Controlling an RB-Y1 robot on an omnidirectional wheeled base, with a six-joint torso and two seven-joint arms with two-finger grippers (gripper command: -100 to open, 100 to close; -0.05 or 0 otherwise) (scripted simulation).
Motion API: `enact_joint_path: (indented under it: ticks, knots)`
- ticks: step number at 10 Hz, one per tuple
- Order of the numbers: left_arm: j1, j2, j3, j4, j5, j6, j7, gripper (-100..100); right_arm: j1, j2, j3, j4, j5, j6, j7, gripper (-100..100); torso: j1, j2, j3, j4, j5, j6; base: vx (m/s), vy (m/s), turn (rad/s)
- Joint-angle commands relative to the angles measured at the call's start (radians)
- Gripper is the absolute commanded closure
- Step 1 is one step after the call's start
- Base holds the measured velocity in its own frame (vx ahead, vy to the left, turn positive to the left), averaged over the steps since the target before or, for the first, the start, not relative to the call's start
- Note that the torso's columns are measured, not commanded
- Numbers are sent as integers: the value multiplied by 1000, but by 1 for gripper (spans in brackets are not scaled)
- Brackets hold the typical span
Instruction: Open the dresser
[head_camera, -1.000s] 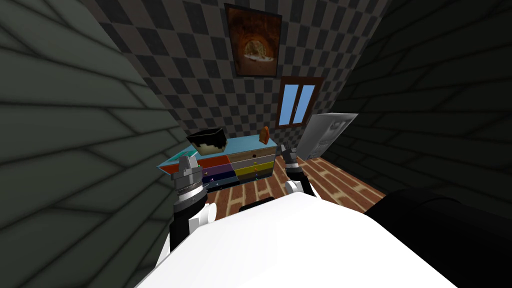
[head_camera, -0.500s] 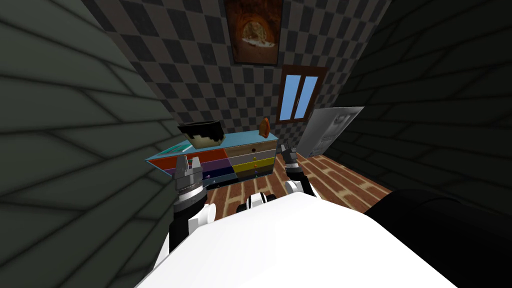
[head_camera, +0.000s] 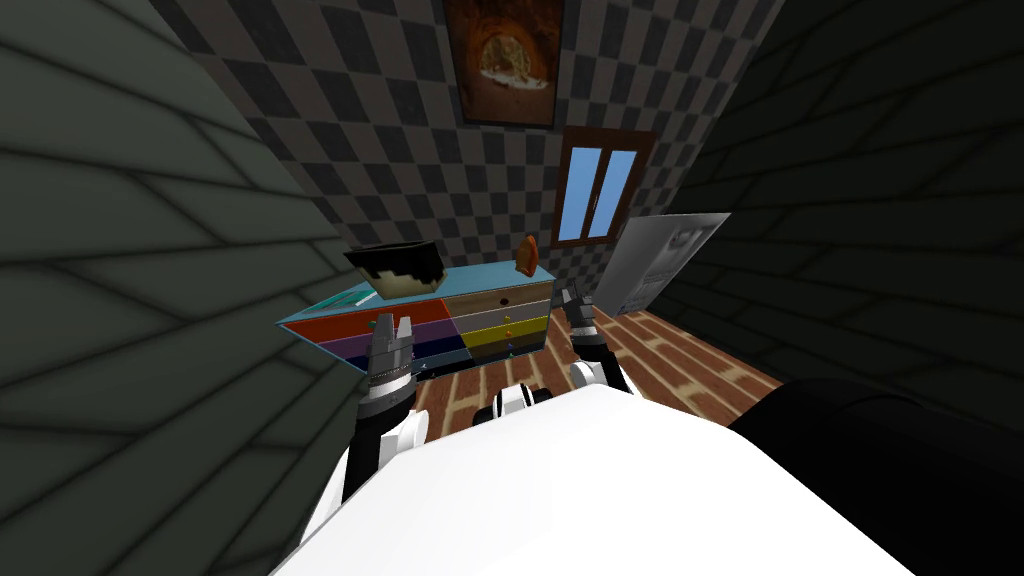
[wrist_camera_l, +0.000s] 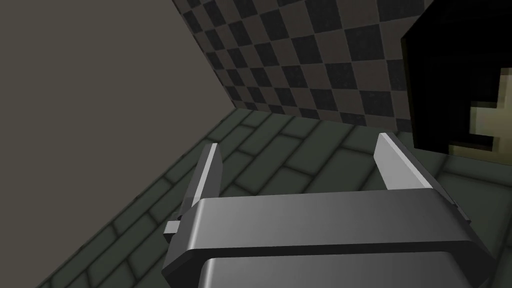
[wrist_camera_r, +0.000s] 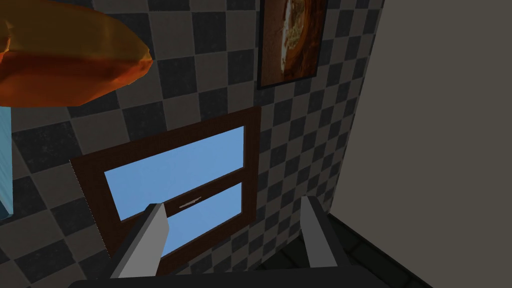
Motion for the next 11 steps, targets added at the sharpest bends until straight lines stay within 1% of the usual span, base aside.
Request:
enact_joint_path:
  ticks: [1, 3, 4, 7, 8, 11]
  knots:
    - [-17, 33, 1, 74, -3, -27, 3, -100, 0, 0, 0, 0, 0, 0, 0, 0, 0, 1, 0, 0, 0, 0, 66, -85, -2]
    - [-33, 50, 2, 132, -6, -51, 6, -100, 0, 0, 0, 0, 0, 0, 0, 0, 1, 1, 0, 0, 0, 0, 78, -84, -1]
    - [-33, 50, 2, 143, -6, -51, 6, -100, 0, 0, 0, 0, 0, 0, 0, 0, 1, 1, 1, 0, 0, 0, 38, -60, 2]
    - [-60, 68, 4, 241, -11, -89, 9, -100, 0, 0, 0, 0, 0, 0, 0, 0, 0, 1, 1, 0, 0, 0, 51, -70, -2]
    - [-60, 68, 4, 249, -11, -89, 9, -100, 0, 0, 0, 0, 0, 0, 0, 0, 0, 0, 0, 0, 0, 0, 46, -55, 2]
    - [-84, 79, 5, 344, -15, -125, 13, -100, 0, 0, 0, 0, 0, 0, 0, 0, 1, 0, 0, 0, 0, 0, 61, -72, -2]
